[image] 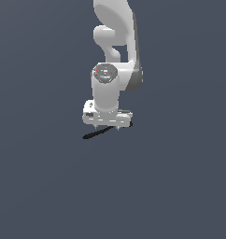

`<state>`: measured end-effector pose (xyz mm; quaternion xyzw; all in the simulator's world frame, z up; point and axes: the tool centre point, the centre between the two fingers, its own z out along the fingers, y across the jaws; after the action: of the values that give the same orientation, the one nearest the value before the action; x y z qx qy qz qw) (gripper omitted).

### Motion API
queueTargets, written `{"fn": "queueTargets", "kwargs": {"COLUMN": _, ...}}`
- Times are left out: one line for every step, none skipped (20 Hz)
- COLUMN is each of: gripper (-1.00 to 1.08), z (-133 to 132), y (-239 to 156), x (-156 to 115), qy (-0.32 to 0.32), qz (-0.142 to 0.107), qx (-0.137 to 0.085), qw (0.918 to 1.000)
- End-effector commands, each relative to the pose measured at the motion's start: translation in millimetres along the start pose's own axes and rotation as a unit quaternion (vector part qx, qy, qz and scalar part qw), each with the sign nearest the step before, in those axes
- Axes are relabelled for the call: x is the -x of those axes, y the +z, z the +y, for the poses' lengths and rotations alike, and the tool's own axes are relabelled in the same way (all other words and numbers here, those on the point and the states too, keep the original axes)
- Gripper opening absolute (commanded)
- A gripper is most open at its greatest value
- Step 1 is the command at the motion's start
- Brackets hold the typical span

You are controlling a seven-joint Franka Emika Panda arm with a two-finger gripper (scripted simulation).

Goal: Pick up the object and move it to a goal position.

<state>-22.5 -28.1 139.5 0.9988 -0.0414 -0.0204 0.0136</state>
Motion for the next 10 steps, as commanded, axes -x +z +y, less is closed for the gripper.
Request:
{"fn": "queueTargets", "kwargs": {"gripper": 1.0, "z": -1, "y": 4, "x": 3, "qy": 0.023, "qz": 0.001, "qx": -0.002, "qw": 0.9997}}
{"fn": "queueTargets", "kwargs": {"gripper": 1.0, "z": -1, "y": 6, "x": 4, "qy": 0.034, "qz": 0.001, "qx": -0.003, "qw": 0.9994}}
{"fn": "queueTargets", "kwargs": {"gripper": 1.0, "z": -2, "y": 8, "x": 6, "qy": 0.045, "qz": 0.001, "qx": -0.003, "qw": 0.999}}
{"fn": "queueTargets", "kwargs": {"gripper": 1.0, "z": -2, "y": 10, "x": 7, "qy": 0.058, "qz": 0.001, "qx": -0.004, "qw": 0.9983}}
{"fn": "queueTargets", "kwargs": {"gripper": 1.0, "z": -3, "y": 13, "x": 9, "qy": 0.071, "qz": 0.002, "qx": -0.005, "qw": 0.9975}}
{"fn": "queueTargets", "kwargs": {"gripper": 1.0, "z": -3, "y": 15, "x": 11, "qy": 0.084, "qz": 0.002, "qx": -0.006, "qw": 0.9964}}
{"fn": "queueTargets", "kwargs": {"gripper": 1.0, "z": -3, "y": 18, "x": 12, "qy": 0.099, "qz": 0.002, "qx": -0.007, "qw": 0.9951}}
{"fn": "queueTargets", "kwargs": {"gripper": 1.0, "z": -4, "y": 20, "x": 14, "qy": 0.113, "qz": 0.003, "qx": -0.008, "qw": 0.9935}}
{"fn": "queueTargets", "kwargs": {"gripper": 1.0, "z": -4, "y": 23, "x": 16, "qy": 0.128, "qz": 0.003, "qx": -0.009, "qw": 0.9918}}
{"fn": "queueTargets", "kwargs": {"gripper": 1.0, "z": -4, "y": 25, "x": 18, "qy": 0.142, "qz": 0.003, "qx": -0.01, "qw": 0.9898}}
